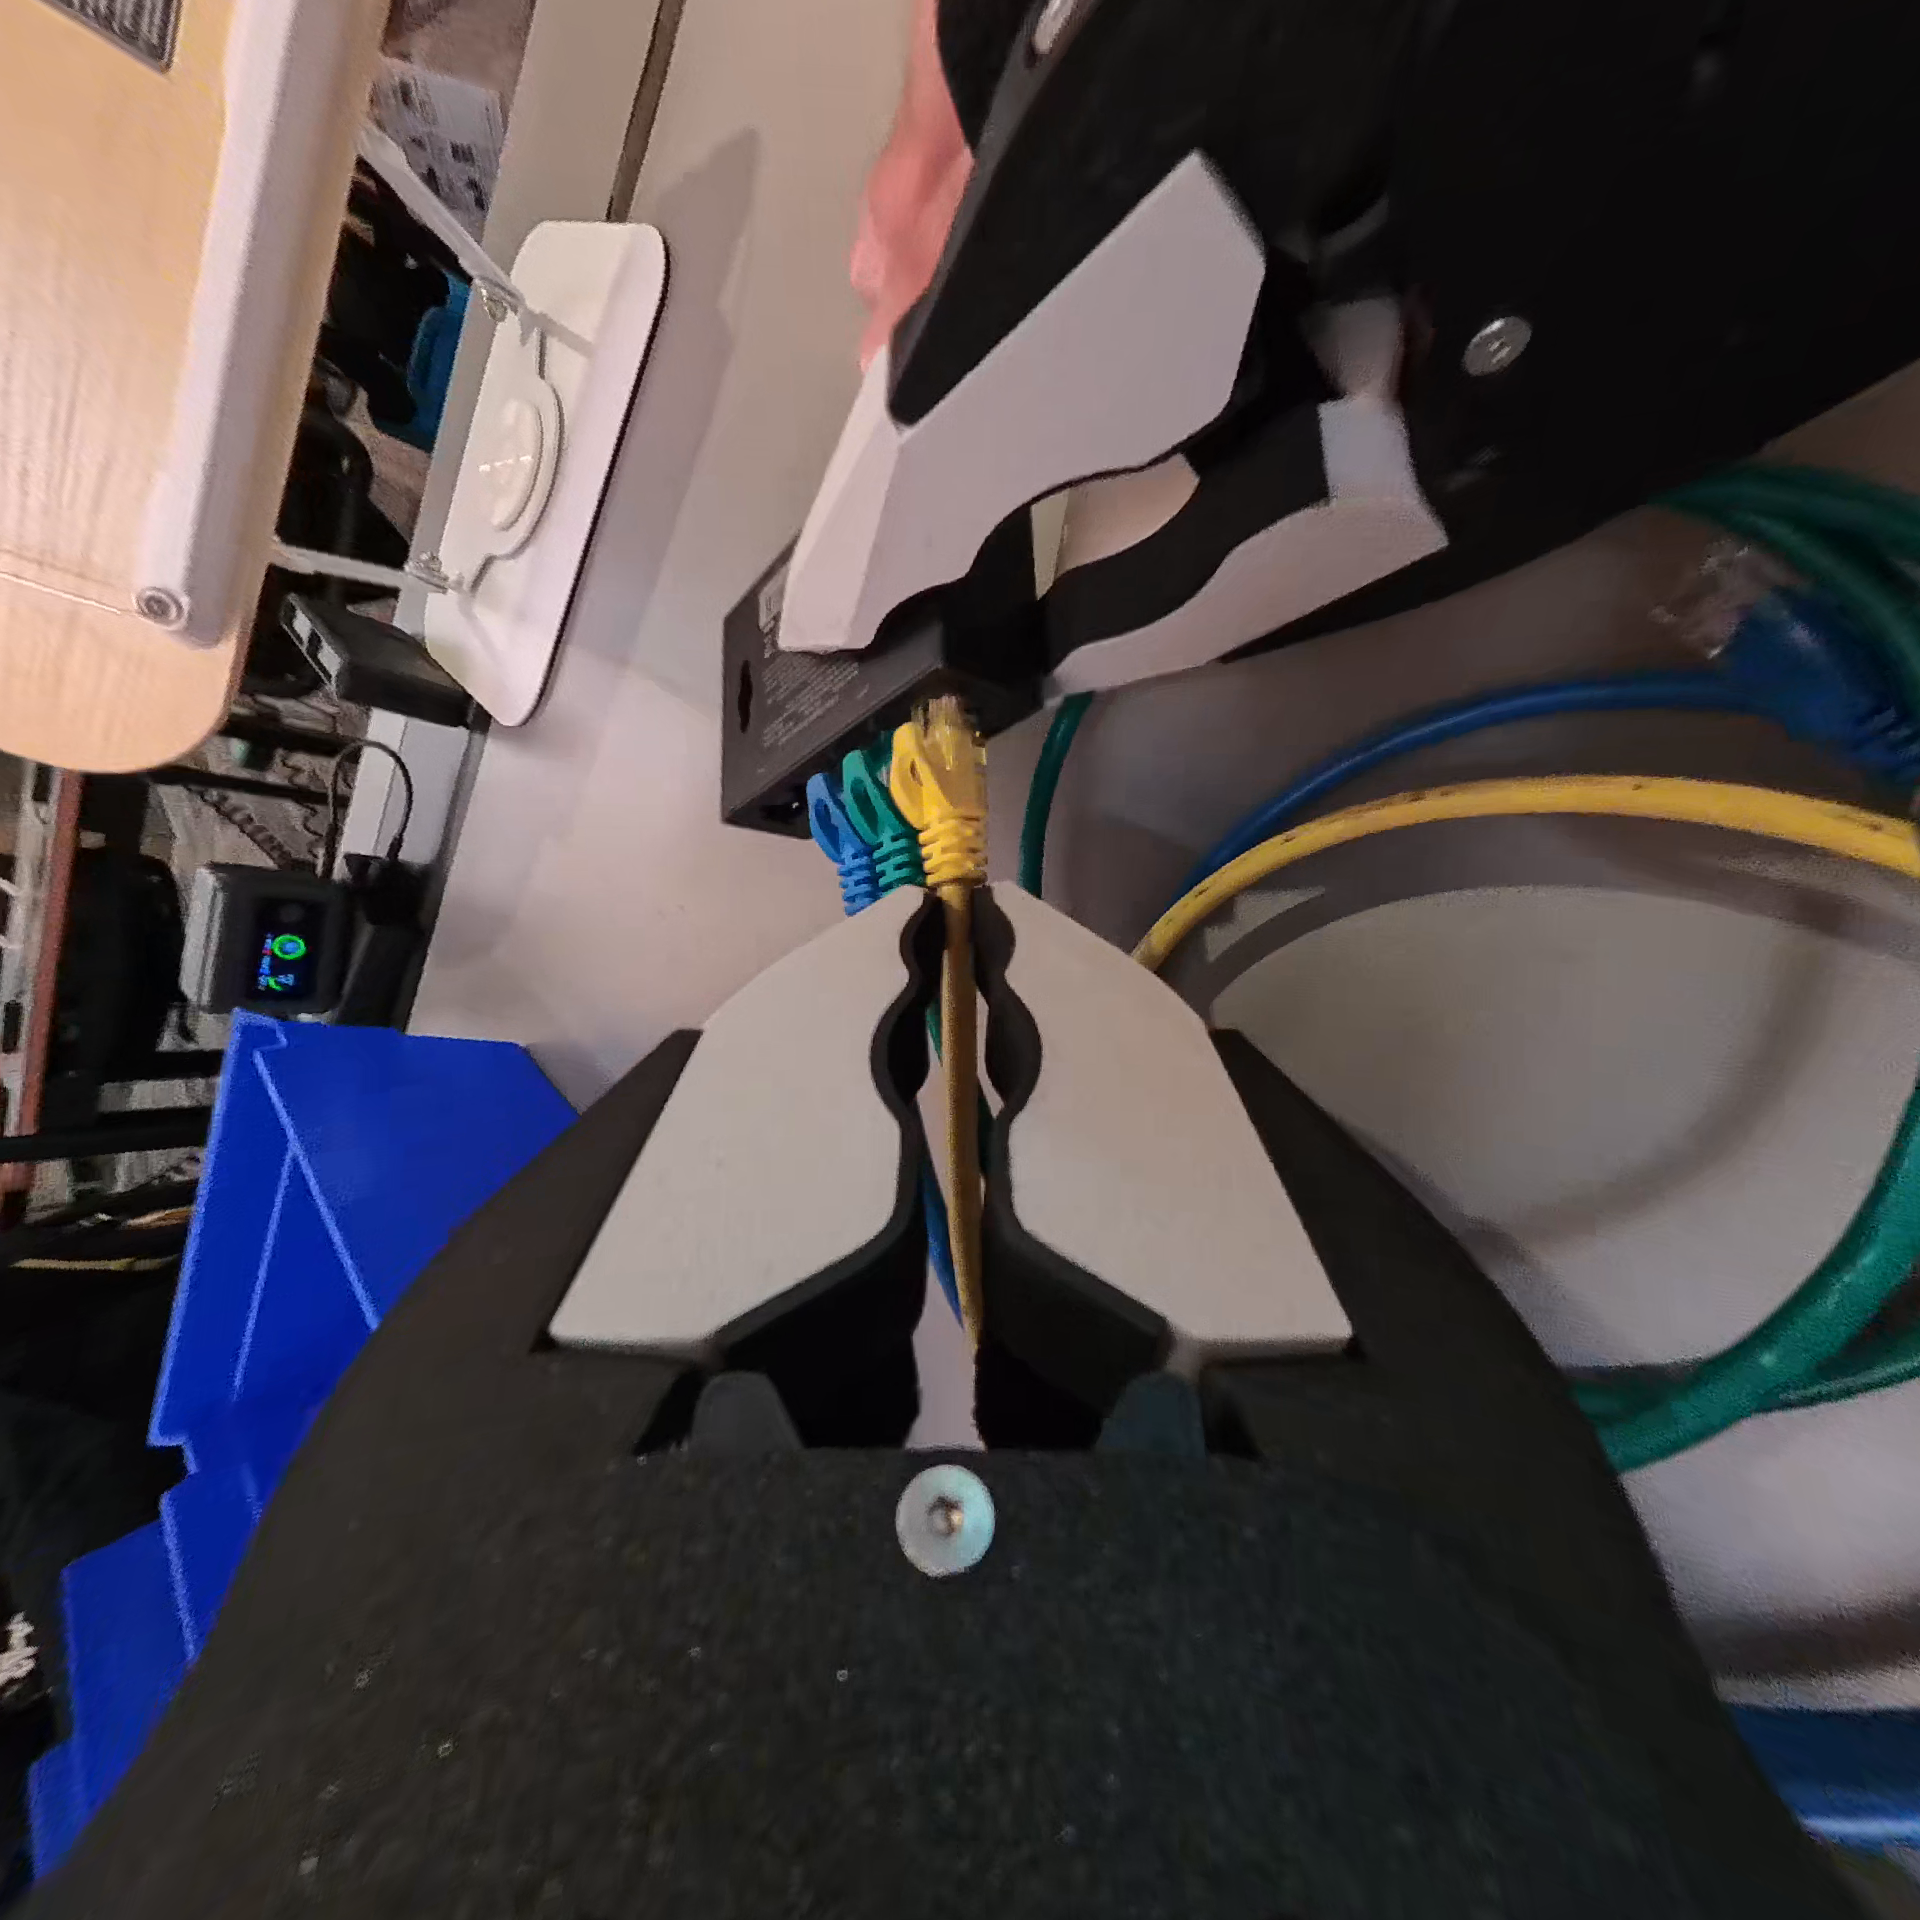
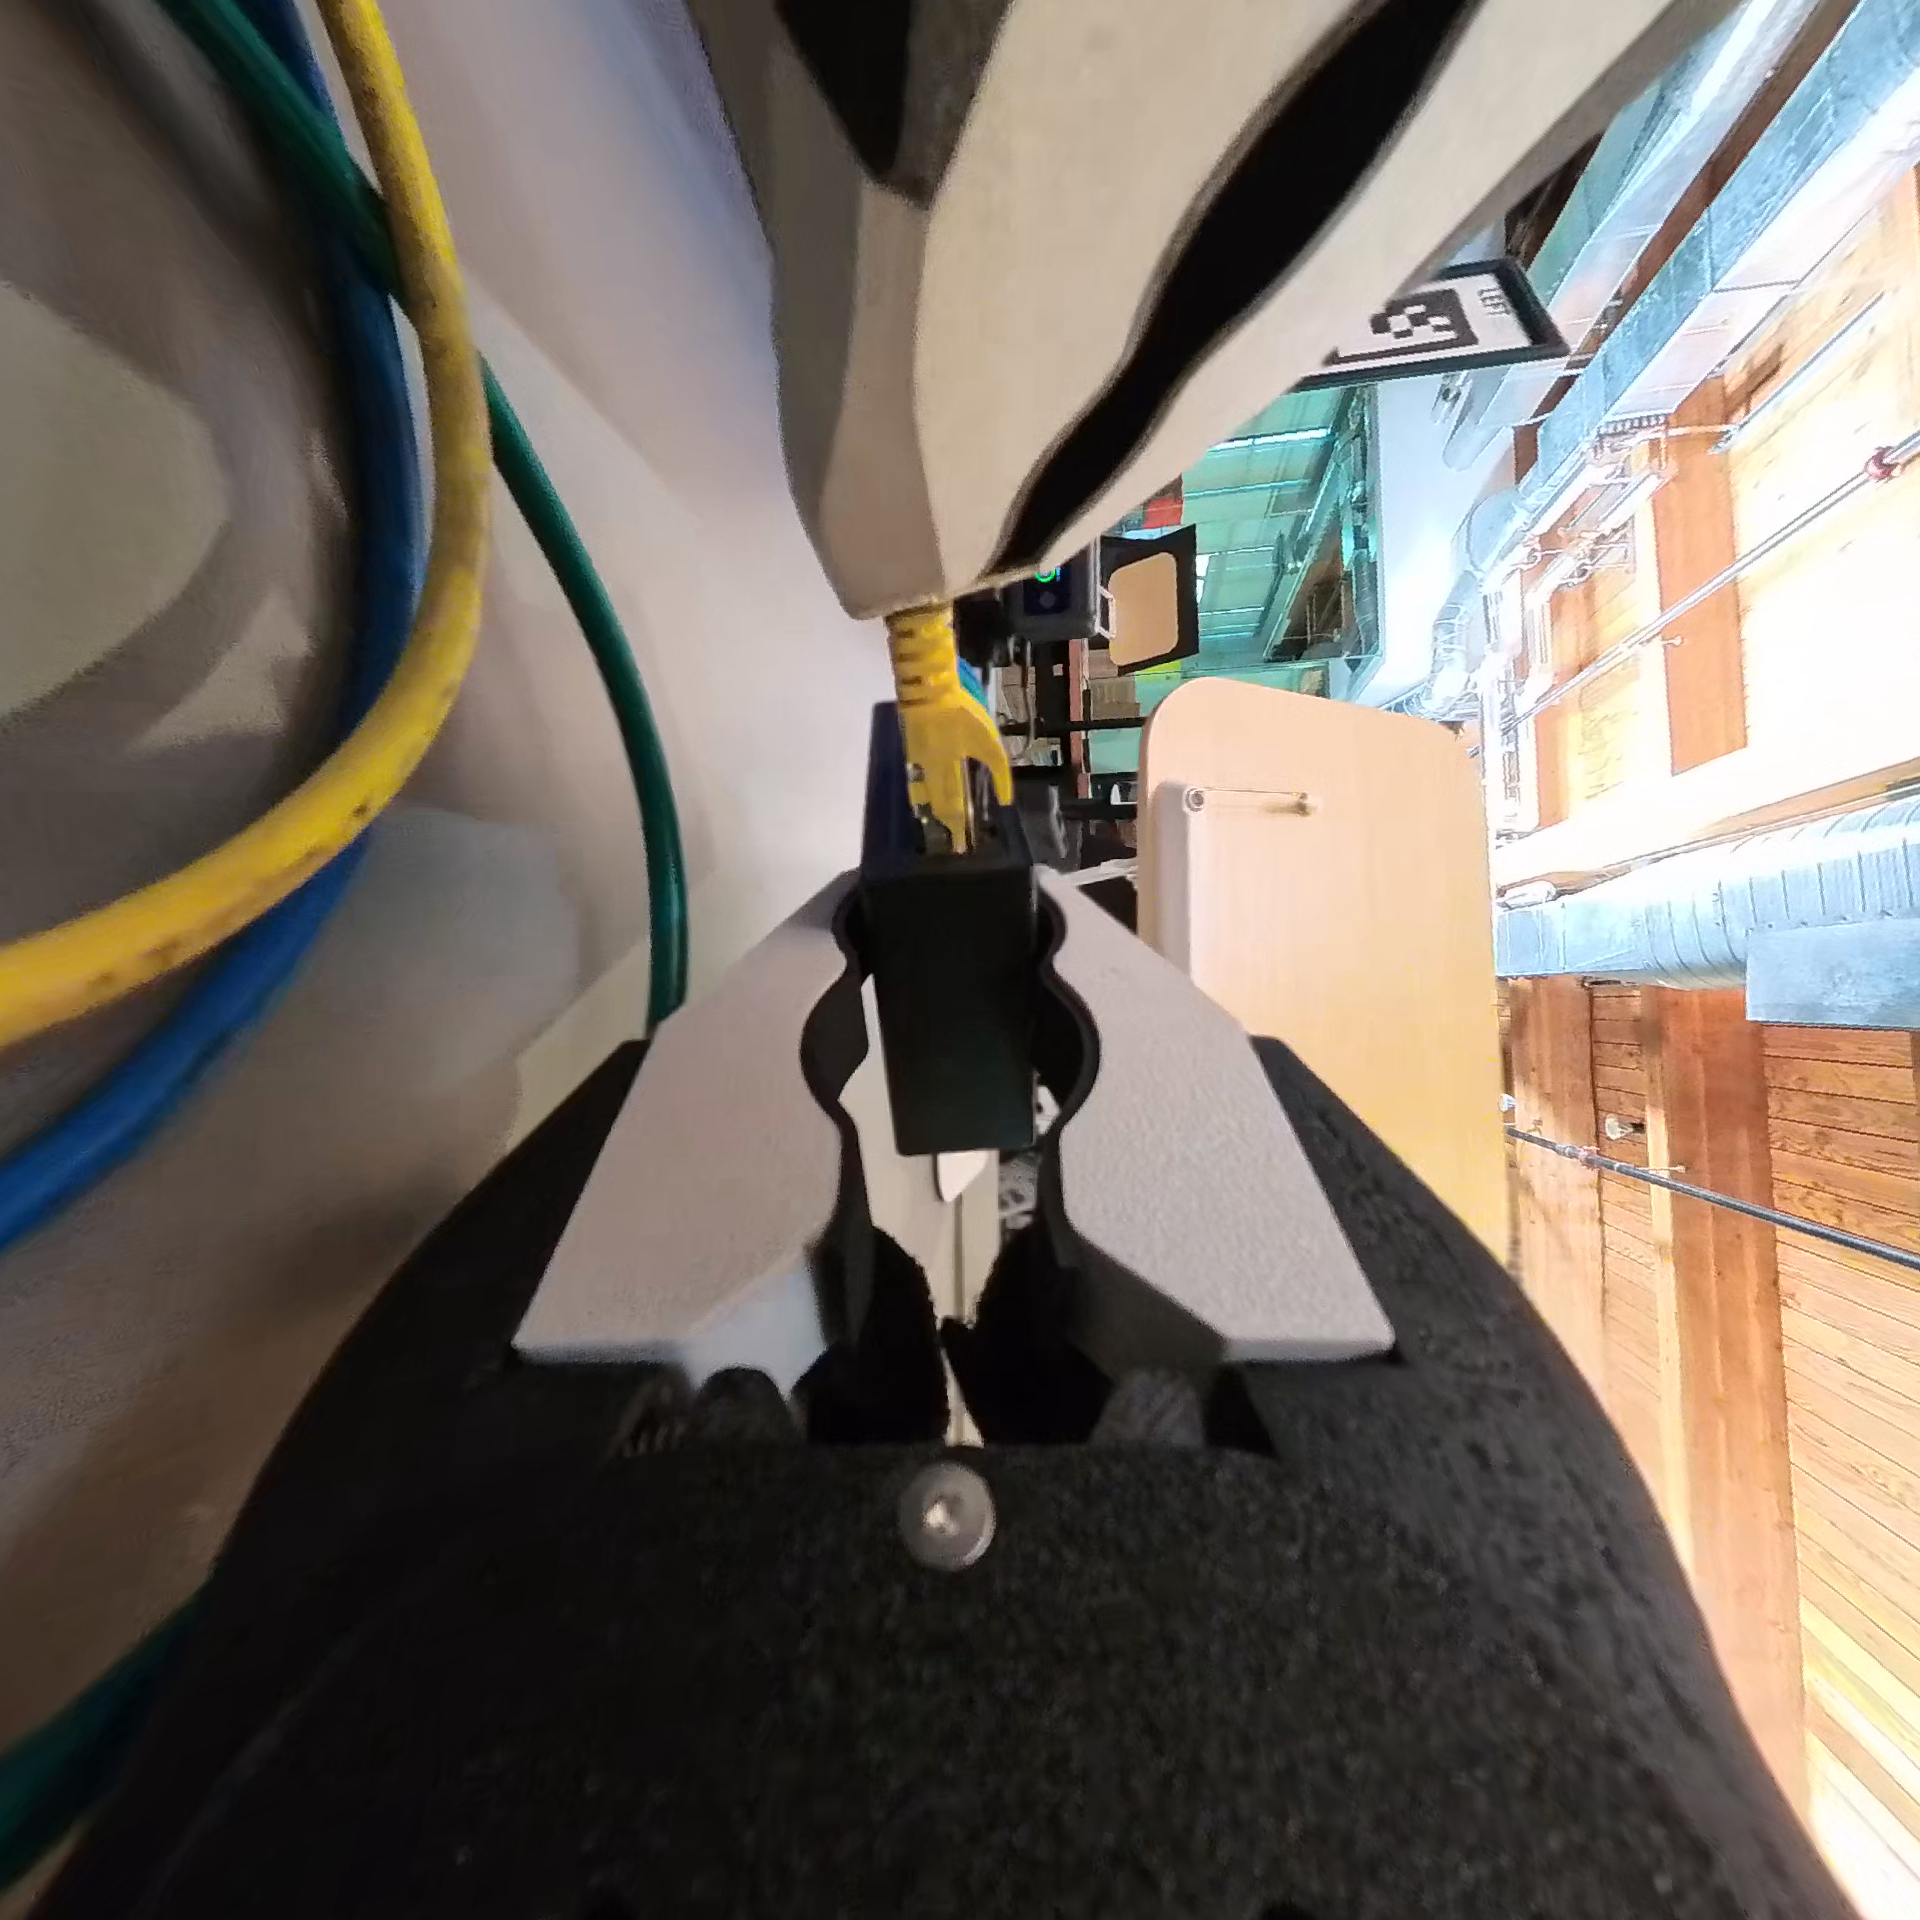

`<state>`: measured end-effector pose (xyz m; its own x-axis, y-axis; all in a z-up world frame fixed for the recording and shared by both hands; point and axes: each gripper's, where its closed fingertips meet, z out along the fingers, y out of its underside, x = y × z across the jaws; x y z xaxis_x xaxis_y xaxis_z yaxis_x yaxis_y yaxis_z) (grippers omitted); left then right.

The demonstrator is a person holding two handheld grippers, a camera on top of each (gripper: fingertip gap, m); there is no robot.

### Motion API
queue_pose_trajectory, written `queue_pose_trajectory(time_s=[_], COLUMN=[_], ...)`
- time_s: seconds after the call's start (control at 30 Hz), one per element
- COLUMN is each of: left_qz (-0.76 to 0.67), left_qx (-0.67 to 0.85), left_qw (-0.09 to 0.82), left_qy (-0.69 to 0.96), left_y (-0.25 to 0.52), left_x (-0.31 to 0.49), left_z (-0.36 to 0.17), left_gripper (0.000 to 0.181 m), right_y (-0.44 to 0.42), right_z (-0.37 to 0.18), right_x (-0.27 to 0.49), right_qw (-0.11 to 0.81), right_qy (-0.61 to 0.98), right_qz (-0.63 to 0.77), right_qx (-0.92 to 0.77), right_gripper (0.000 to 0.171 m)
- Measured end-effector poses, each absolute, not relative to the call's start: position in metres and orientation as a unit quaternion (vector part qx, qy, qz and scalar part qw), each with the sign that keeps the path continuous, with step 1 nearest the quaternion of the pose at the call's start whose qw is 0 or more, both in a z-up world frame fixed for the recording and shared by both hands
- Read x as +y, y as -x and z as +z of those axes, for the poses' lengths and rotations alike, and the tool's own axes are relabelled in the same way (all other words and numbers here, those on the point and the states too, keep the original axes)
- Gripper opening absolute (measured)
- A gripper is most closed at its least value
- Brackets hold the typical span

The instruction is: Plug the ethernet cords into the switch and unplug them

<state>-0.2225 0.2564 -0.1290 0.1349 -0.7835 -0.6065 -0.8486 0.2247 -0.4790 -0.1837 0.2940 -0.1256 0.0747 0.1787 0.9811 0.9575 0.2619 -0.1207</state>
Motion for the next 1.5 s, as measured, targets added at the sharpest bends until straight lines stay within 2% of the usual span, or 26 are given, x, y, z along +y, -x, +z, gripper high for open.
queue_pose_trajectory(time_s=[0.17, 0.2, 0.27, 0.37, 0.5, 0.57, 0.63, 0.67, 0.73, 0.83, 0.97, 1.2, 1.4, 1.5], left_qz=[-0.028, -0.035, -0.086, -0.030, -0.115, -0.111, -0.087, -0.091, -0.102, -0.118, -0.033, 0.142, 0.148, 0.158], left_qx=[0.630, 0.629, 0.627, 0.598, 0.574, 0.603, 0.603, 0.603, 0.608, 0.615, 0.643, 0.673, 0.674, 0.674], left_qw=[0.420, 0.414, 0.406, 0.429, 0.414, 0.342, 0.346, 0.363, 0.389, 0.420, 0.469, 0.507, 0.511, 0.520], left_qy=[0.653, 0.657, 0.659, 0.677, 0.697, 0.712, 0.714, 0.705, 0.685, 0.657, 0.605, 0.519, 0.512, 0.500], left_y=[0.219, 0.222, 0.223, 0.250, 0.260, 0.270, 0.276, 0.272, 0.259, 0.238, 0.221, 0.196, 0.189, 0.187], left_x=[0.247, 0.246, 0.231, 0.247, 0.244, 0.233, 0.235, 0.232, 0.225, 0.221, 0.236, 0.265, 0.274, 0.277], left_z=[-0.121, -0.123, -0.116, -0.104, -0.097, -0.118, -0.131, -0.131, -0.125, -0.105, -0.095, -0.109, -0.118, -0.117], left_gripper=[0.005, 0.005, 0.005, 0.005, 0.005, 0.005, 0.005, 0.007, 0.025, 0.032, 0.036, 0.028, 0.025, 0.017], right_y=[0.186, 0.184, 0.143, 0.153, 0.168, 0.160, 0.154, 0.153, 0.155, 0.161, 0.168, 0.169, 0.169, 0.170], right_z=[-0.126, -0.130, -0.154, -0.133, -0.131, -0.130, -0.127, -0.131, -0.133, -0.135, -0.128, -0.115, -0.114, -0.116], right_x=[0.295, 0.297, 0.324, 0.319, 0.319, 0.323, 0.324, 0.324, 0.322, 0.319, 0.310, 0.301, 0.299, 0.299], right_qw=[0.563, 0.553, 0.466, 0.533, 0.534, 0.539, 0.546, 0.538, 0.538, 0.528, 0.521, 0.518, 0.521, 0.518], right_qy=[0.498, 0.504, 0.577, 0.569, 0.536, 0.525, 0.505, 0.507, 0.508, 0.513, 0.514, 0.506, 0.503, 0.505], right_qz=[-0.317, -0.327, -0.379, -0.328, -0.355, -0.363, -0.377, -0.374, -0.365, -0.364, -0.369, -0.393, -0.391, -0.389], right_qx=[-0.579, -0.577, -0.554, -0.534, -0.549, -0.550, -0.553, -0.559, -0.565, -0.571, -0.573, -0.567, -0.568, -0.570], right_gripper=[0.027, 0.026, 0.027, 0.027, 0.027, 0.026, 0.027, 0.026, 0.027, 0.027, 0.027, 0.027, 0.027, 0.027])
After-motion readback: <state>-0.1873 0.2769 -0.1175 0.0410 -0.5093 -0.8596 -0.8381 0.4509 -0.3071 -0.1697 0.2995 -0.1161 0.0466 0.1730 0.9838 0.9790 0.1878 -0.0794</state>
